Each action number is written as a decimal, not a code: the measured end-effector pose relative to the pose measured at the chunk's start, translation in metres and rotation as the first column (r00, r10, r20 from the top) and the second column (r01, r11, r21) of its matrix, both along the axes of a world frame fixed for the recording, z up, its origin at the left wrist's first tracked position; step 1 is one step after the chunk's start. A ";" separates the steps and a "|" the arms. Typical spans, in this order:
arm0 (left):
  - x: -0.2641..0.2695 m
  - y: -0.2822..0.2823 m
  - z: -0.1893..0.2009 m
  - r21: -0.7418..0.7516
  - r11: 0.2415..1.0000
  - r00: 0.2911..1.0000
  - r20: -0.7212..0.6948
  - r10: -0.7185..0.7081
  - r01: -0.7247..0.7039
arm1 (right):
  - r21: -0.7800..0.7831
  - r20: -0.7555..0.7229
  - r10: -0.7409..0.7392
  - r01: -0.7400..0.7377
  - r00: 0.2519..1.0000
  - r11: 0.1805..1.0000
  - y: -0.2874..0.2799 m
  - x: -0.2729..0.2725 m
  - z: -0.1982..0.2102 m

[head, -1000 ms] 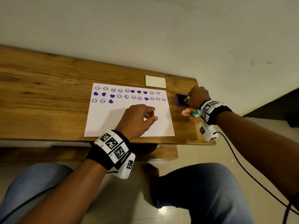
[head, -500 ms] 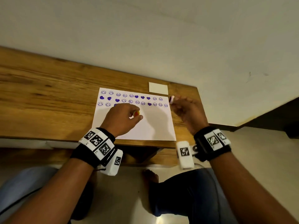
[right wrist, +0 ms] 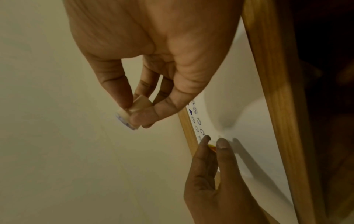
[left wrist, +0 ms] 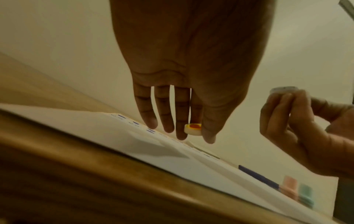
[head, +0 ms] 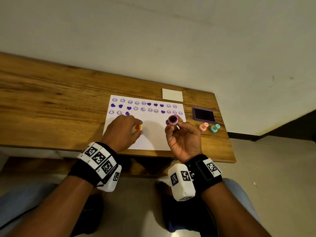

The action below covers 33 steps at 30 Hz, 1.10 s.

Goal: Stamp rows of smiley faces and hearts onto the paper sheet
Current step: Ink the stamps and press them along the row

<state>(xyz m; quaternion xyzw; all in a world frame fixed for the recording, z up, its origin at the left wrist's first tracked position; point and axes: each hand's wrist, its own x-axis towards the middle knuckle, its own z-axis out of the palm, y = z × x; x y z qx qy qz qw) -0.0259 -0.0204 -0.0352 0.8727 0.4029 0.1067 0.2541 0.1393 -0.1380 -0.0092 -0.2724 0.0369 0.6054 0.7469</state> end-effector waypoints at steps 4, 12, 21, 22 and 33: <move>0.003 -0.005 -0.002 -0.003 0.999 0.997 -0.068 -0.035 0.035 | 0.036 0.031 0.009 -0.010 0.999 0.999 -0.003 -0.001 -0.002; 0.014 -0.020 0.003 0.021 0.994 0.984 -0.151 -0.099 0.103 | 0.044 0.027 -0.019 0.018 0.999 0.999 0.000 -0.001 -0.004; 0.028 -0.039 0.012 0.079 0.980 0.972 -0.170 -0.165 0.180 | -0.116 0.337 -0.065 0.110 0.939 0.987 0.000 0.004 0.003; 0.026 -0.036 0.013 0.067 0.985 0.978 -0.150 -0.148 0.159 | -0.170 0.409 -0.044 0.123 0.912 0.978 0.003 0.006 0.003; -0.026 0.020 0.016 -0.040 0.994 0.992 -0.077 0.102 -0.105 | -0.486 0.793 0.550 0.272 -0.261 0.831 0.069 -0.011 0.003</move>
